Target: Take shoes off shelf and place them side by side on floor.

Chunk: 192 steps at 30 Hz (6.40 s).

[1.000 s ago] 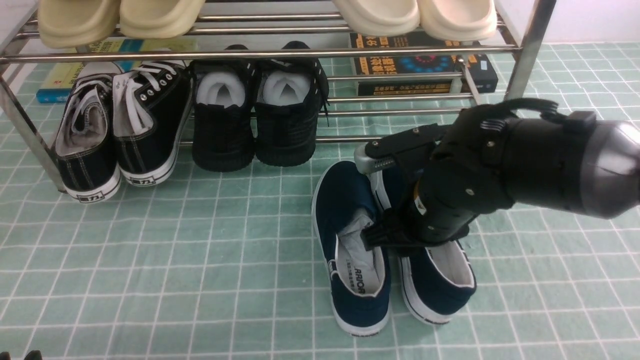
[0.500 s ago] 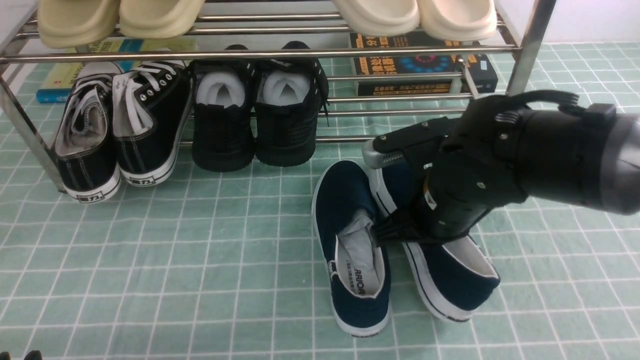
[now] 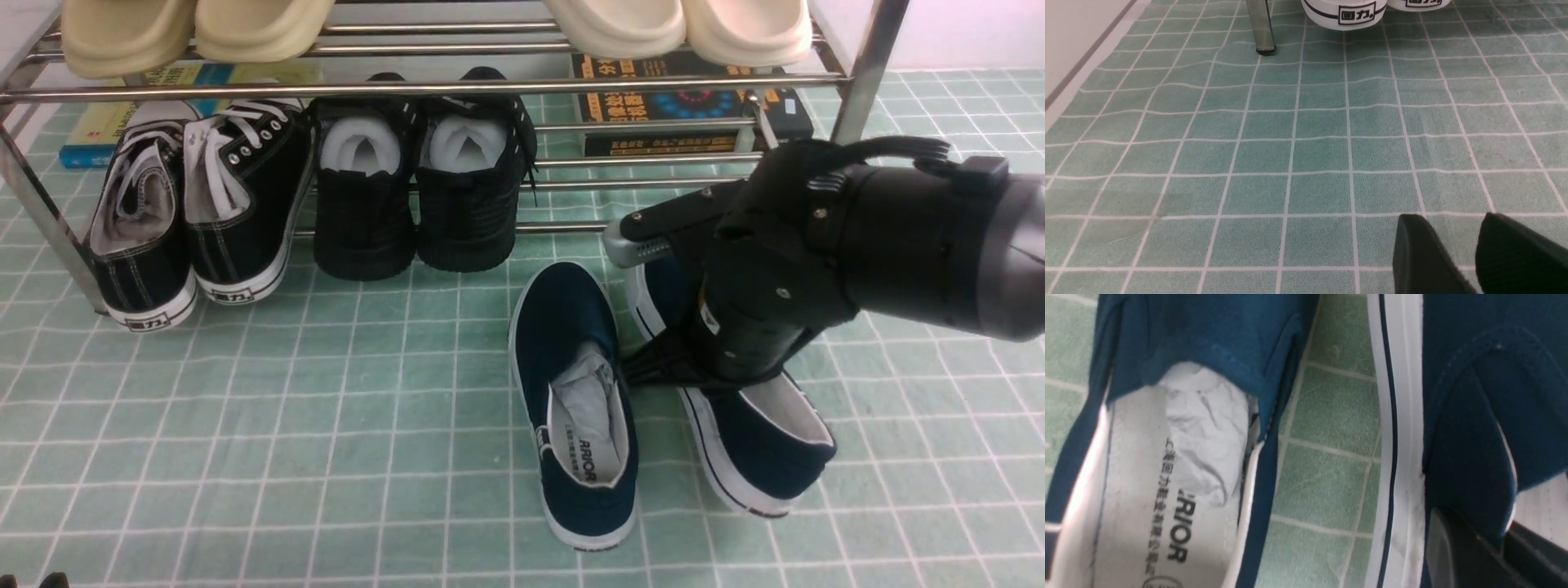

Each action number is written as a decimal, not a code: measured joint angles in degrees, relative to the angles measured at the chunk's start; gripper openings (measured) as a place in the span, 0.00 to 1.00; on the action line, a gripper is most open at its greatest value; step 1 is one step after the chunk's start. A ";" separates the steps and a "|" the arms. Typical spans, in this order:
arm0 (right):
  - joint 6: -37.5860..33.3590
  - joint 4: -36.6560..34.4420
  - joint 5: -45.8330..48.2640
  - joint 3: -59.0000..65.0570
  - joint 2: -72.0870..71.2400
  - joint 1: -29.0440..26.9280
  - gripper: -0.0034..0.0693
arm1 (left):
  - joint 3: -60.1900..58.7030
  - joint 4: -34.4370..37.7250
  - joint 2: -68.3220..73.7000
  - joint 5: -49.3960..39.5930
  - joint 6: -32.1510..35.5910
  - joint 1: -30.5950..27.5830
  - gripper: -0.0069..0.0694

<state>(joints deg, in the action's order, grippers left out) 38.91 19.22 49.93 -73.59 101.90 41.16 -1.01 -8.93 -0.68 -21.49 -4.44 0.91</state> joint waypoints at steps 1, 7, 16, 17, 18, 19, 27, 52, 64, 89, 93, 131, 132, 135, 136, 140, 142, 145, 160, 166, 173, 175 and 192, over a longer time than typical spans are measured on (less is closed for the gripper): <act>0.11 0.11 -0.20 0.00 0.59 0.00 0.09 | 0.00 0.00 0.00 0.00 0.00 0.00 0.41; 2.61 -0.22 -1.58 0.00 3.71 0.07 0.09 | 0.00 0.00 0.00 0.00 0.00 0.00 0.41; 2.78 -5.52 -6.17 -0.71 4.06 0.07 0.23 | 0.00 0.00 0.00 0.00 0.00 0.00 0.41; 2.39 -6.57 -6.24 -1.15 3.96 0.07 0.27 | 0.00 0.00 0.00 0.00 0.00 0.00 0.41; 1.81 -7.48 -6.18 -1.71 3.76 0.07 0.31 | 0.00 0.00 0.00 0.00 0.00 0.00 0.41; 1.00 -8.20 -5.74 -2.29 3.62 0.07 0.36 | 0.00 0.00 0.00 0.00 0.00 0.00 0.41; -13.17 -11.76 8.69 -10.89 -1.54 0.07 0.48 | 0.00 0.00 0.00 0.00 0.00 0.00 0.41; -31.13 -20.82 8.88 21.51 -55.48 0.07 0.03 | 0.00 0.00 0.00 0.00 0.00 0.00 0.41; -31.07 -21.40 -35.93 48.95 -62.34 0.07 0.03 | 0.00 0.00 0.00 0.00 0.00 0.00 0.41; -31.07 -21.40 -35.92 53.00 -63.76 0.07 0.05 | 0.00 0.00 0.00 0.00 0.00 0.00 0.41; -31.07 -21.40 -35.15 53.00 -67.34 0.07 0.06 | 0.00 0.00 0.00 0.00 0.00 0.00 0.41; -32.29 -18.14 -29.46 74.65 -101.77 -42.18 0.10 | 0.00 0.00 0.00 0.00 0.00 0.00 0.41; -32.29 -18.14 -29.26 74.65 -102.14 -43.62 0.10 | 0.00 0.00 0.00 0.00 0.00 0.00 0.41; -32.29 -18.14 -28.37 74.54 -102.46 -46.30 0.10 | 0.00 0.00 0.00 0.00 0.00 0.00 0.41; -32.29 -18.14 -28.36 74.54 -102.46 -46.56 0.10 | 0.00 0.00 0.00 0.00 0.00 0.00 0.41; -32.29 -18.14 -27.61 74.41 -102.50 -47.34 0.11 | 0.00 0.00 0.00 0.00 0.00 0.00 0.41; -32.29 -18.14 -27.61 74.41 -102.50 -47.34 0.11 | 0.00 0.00 0.00 0.00 0.00 0.00 0.41; -32.29 -18.14 -27.59 74.41 -102.50 -47.34 0.12 | 0.00 0.00 0.00 0.00 0.00 0.00 0.41; -32.29 -18.14 -27.59 74.41 -102.50 -47.34 0.15 | 0.00 0.00 0.00 0.00 0.00 0.00 0.41; -32.29 -18.14 -27.59 74.41 -102.50 -47.34 0.16 | 0.00 0.00 0.00 0.00 0.00 0.00 0.41; -32.29 -18.14 -27.59 74.41 -102.50 -47.34 0.17 | 0.00 0.00 0.00 0.00 0.00 0.00 0.41; -32.29 -18.14 -27.59 74.41 -102.50 -47.34 0.18 | 0.00 0.00 0.00 0.00 0.00 0.00 0.41; -32.29 -18.14 -27.55 74.41 -102.50 -47.34 0.20 | 0.00 0.00 0.00 0.00 0.00 0.00 0.41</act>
<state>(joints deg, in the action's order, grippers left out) 6.62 1.08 22.38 0.81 -0.60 -6.18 -1.01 -8.93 -0.68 -21.49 -4.44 0.91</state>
